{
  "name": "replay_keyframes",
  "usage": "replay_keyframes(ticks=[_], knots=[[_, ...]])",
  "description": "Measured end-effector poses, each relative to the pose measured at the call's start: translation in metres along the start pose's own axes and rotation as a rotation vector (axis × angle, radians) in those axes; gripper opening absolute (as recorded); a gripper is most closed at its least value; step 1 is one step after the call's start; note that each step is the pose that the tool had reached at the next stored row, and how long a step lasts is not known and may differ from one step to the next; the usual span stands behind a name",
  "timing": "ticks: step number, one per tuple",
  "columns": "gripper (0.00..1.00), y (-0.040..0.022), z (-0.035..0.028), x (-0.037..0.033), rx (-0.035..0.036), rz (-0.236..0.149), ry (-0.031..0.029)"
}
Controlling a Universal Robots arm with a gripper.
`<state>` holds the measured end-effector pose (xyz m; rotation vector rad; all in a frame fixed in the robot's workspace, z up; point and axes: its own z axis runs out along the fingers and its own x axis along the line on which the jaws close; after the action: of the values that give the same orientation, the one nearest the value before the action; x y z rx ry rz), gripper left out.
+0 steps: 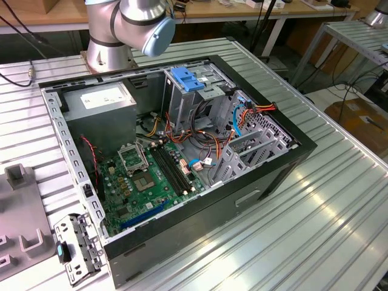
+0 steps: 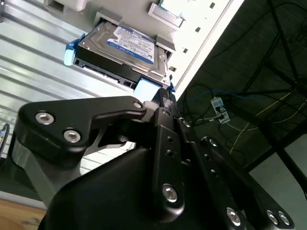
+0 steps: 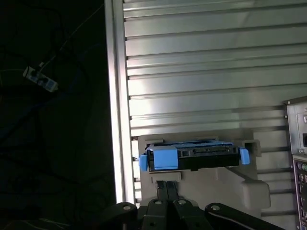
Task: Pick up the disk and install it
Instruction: 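Reach for the disk, then pick up the disk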
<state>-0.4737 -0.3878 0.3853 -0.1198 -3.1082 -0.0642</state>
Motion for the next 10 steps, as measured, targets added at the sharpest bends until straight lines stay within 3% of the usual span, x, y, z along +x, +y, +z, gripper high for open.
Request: replay_keyframes(ticks=[10], knots=[[0.11, 0.0019, 0.0001, 0.0002, 0.0, 0.0, 0.0]])
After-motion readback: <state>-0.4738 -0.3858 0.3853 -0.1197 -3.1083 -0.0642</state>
